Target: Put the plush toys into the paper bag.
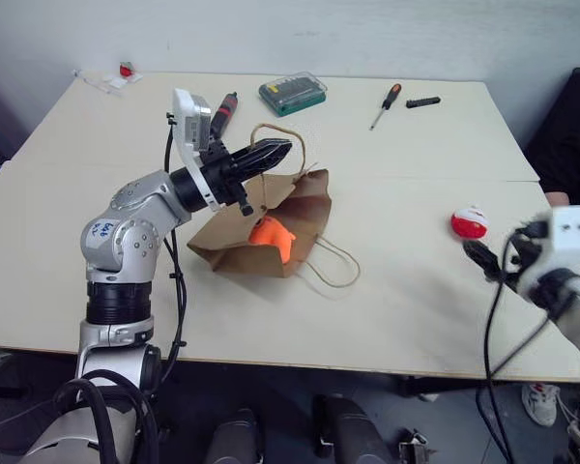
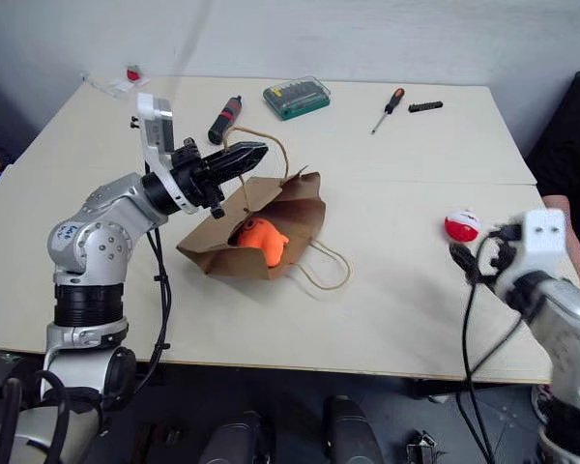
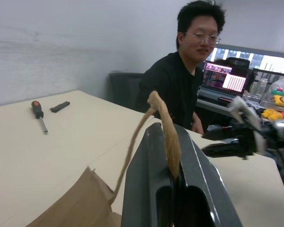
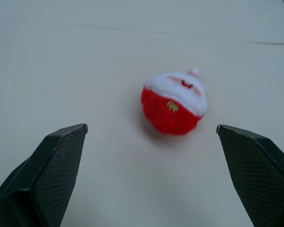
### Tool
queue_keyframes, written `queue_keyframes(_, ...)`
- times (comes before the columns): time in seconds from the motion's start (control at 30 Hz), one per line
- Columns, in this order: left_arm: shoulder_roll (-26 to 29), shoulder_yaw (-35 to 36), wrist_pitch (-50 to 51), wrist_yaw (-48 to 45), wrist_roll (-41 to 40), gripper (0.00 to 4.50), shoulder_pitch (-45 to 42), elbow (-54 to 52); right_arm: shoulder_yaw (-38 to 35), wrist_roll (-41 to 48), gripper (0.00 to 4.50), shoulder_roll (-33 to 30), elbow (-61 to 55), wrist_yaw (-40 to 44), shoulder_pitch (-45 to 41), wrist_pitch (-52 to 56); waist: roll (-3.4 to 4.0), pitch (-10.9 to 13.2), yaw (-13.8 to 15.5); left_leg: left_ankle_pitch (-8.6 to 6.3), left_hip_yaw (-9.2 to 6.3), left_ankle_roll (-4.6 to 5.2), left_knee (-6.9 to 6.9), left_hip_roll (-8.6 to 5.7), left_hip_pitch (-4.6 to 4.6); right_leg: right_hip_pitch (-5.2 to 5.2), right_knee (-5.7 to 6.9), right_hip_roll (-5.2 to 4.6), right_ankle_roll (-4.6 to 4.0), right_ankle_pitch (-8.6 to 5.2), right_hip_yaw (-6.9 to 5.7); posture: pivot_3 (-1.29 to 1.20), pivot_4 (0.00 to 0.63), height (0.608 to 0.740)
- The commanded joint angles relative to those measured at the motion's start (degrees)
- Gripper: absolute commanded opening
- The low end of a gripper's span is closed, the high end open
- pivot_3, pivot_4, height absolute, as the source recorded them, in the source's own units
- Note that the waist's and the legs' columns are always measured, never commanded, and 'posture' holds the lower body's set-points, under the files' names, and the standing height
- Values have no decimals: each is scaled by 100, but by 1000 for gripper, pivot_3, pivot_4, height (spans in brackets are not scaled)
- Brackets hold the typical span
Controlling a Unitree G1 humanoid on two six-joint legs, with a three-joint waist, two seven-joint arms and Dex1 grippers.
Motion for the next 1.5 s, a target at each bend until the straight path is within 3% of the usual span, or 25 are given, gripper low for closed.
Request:
queue_keyframes(0.03, -3, 28, 52, 73, -179, 0, -9, -377, 285, -521, 4477, 68, 1027, -296, -683, -717, 1, 0, 0, 0, 0, 0, 0, 0, 1, 0, 2, 0, 0, 0, 0, 0, 150, 740)
queue_keyframes(0.33, 49, 130, 122, 259, -252, 0, 111, -611, 1242, -1452, 4477, 39, 2939, -493, -1746, -784, 2, 0, -18, 1, -5, -1, 0, 4, -10, -1, 14, -2, 0, 0, -9, 0, 150, 740)
queue_keyframes(0.37, 47, 133, 112, 280, -258, 0, 141, -638, 1219, -1459, 4309, 68, 3048, -531, -1802, -851, 1, 0, -31, 1, -5, -1, 0, 4, -9, -1, 15, -3, 0, 0, -9, 0, 150, 740)
queue_keyframes(0.43, 44, 133, 89, 311, -263, 0, 193, -680, 1155, -1417, 3931, 121, 3157, -527, -1877, -945, 1, 0, -49, 1, -5, -1, 1, 4, -10, 0, 15, -4, 1, 1, -11, 0, 150, 740)
queue_keyframes(0.7, 85, 149, 52, 333, -277, 0, 240, -701, 985, -1327, 1210, 136, 2754, -380, -1614, -1096, 2, 0, -104, 2, -6, -3, 1, 7, -9, 0, 17, -3, 1, 1, -14, 0, 150, 740)
queue_keyframes(0.83, 124, 134, 42, 274, -277, 0, 163, -624, 998, -738, 395, 150, 1509, 553, -1204, -1118, 2, 0, -101, 2, -7, -3, 0, 7, -10, 0, 17, -2, 1, 1, -14, 0, 150, 740)
queue_keyframes(0.97, 197, -84, -70, 17, -126, 0, 79, -478, 1647, 273, 366, 142, -377, 1642, -765, -5, 2, 0, -124, 1, -8, -6, 0, 10, -8, -1, 19, 1, 1, 1, -15, 0, 150, 740)
queue_keyframes(1.07, 194, -256, -144, -183, -48, 0, 9, -375, 2509, 579, 366, 365, -1155, 2045, -1107, 336, 2, 0, -128, 1, -7, -12, 0, 14, -2, 0, 23, 6, 0, 1, -14, 0, 150, 740)
queue_keyframes(1.23, 226, -499, -50, -550, -145, 0, -115, -388, 3668, -134, 366, 1198, 127, 2096, -2216, -206, 1, 1, -109, 3, -13, -3, 12, 3, -10, -1, 13, -6, -3, 6, -21, 0, 150, 740)
queue_keyframes(1.5, 374, -522, 3, -752, -162, 0, -15, -427, 3710, -489, 366, 2158, 1816, 1956, -3122, -682, 1, 1, -119, -1, -19, 7, 9, 3, -27, -4, 9, -16, -4, 6, -32, 0, 150, 740)
